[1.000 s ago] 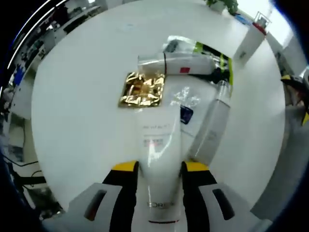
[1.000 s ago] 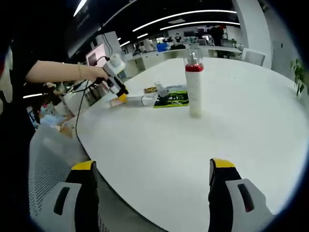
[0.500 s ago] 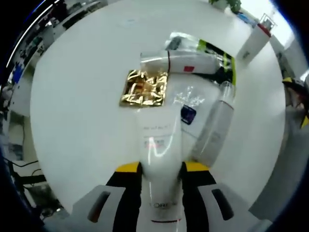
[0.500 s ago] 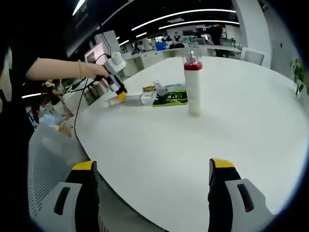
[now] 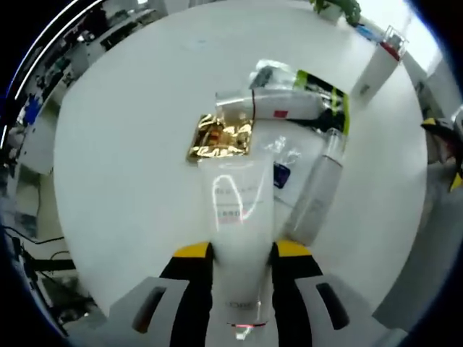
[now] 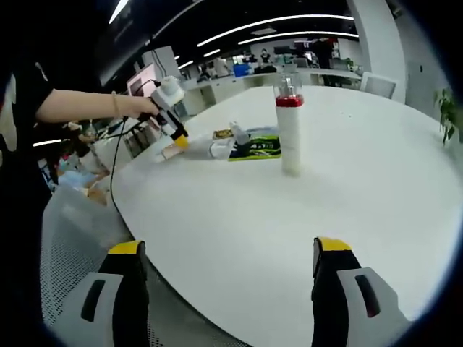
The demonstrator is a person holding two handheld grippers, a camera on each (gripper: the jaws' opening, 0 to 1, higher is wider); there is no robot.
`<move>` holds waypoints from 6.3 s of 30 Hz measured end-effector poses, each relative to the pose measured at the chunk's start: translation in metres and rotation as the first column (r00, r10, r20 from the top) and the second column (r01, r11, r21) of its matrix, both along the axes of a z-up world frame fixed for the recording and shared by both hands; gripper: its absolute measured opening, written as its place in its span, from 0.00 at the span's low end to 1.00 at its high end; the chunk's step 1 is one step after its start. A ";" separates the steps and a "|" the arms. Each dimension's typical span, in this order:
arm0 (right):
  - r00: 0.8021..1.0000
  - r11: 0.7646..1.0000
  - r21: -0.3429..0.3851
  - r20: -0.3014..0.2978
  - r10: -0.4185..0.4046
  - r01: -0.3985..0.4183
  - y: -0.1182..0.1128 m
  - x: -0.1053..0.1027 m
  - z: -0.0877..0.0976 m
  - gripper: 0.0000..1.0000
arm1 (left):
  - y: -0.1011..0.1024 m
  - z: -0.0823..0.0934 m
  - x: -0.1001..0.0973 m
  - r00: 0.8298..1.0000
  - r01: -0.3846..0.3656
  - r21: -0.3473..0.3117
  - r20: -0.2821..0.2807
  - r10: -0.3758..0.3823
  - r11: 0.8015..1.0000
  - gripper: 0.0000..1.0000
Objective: Arrange the skincare products in the storage area until every visible bottle or jar stands upright without overlapping.
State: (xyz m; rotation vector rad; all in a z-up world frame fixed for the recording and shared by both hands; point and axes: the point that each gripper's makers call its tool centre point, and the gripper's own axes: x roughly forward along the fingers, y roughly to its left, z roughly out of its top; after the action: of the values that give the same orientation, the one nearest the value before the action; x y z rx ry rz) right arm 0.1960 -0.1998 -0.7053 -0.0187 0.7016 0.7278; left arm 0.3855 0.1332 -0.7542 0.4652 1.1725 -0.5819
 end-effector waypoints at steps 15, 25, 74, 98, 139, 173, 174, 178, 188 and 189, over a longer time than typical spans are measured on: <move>0.999 0.999 0.001 0.028 0.041 -0.041 0.008 -0.003 0.006 0.91 | -0.006 0.034 -0.019 0.996 -0.041 -0.087 0.071 0.048 0.995 0.32; 0.997 0.998 0.019 0.059 0.051 -0.053 0.010 -0.001 0.014 0.90 | -0.012 0.054 -0.029 0.992 -0.039 -0.119 0.116 0.053 0.992 0.32; 0.938 0.969 0.154 0.318 0.139 -0.196 0.174 0.036 0.120 0.61 | -0.150 0.209 -0.105 0.937 -0.050 -0.631 0.239 0.256 0.774 0.32; 0.943 0.953 0.296 0.329 -0.042 -0.061 0.157 0.049 0.171 0.20 | -0.177 0.250 -0.125 0.907 -0.059 -0.713 0.254 0.336 0.699 0.33; 0.824 0.495 0.659 0.446 0.349 -0.566 0.152 -0.023 0.268 0.23 | -0.223 0.358 -0.190 0.870 0.454 -0.775 0.493 -0.029 0.439 0.16; 0.628 0.696 -0.087 0.361 0.689 -0.713 0.110 -0.015 0.255 0.17 | -0.252 0.267 -0.200 0.751 0.643 -0.569 0.601 -0.275 0.512 0.17; 0.621 0.686 -0.112 0.338 0.707 -0.719 0.108 -0.015 0.249 0.15 | -0.252 0.266 -0.200 0.751 0.644 -0.571 0.599 -0.278 0.509 0.17; 0.607 0.665 -0.157 0.299 0.737 -0.730 0.107 -0.014 0.236 0.13 | -0.256 0.258 -0.198 0.749 0.649 -0.568 0.595 -0.293 0.507 0.17; 0.528 0.555 -0.286 0.171 0.832 -0.781 0.107 -0.010 0.200 0.07 | -0.263 0.220 -0.192 0.745 0.660 -0.549 0.565 -0.355 0.513 0.19; 0.522 0.545 -0.295 0.158 0.838 -0.785 0.106 -0.007 0.195 0.07 | -0.263 0.215 -0.189 0.748 0.657 -0.550 0.559 -0.358 0.515 0.19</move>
State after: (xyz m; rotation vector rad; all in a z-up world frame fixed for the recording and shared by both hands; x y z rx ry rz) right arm 0.1892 -0.0935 -0.5107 -0.6753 0.4466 1.5471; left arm 0.1962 -0.1301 -0.5391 0.2054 0.3104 -1.3664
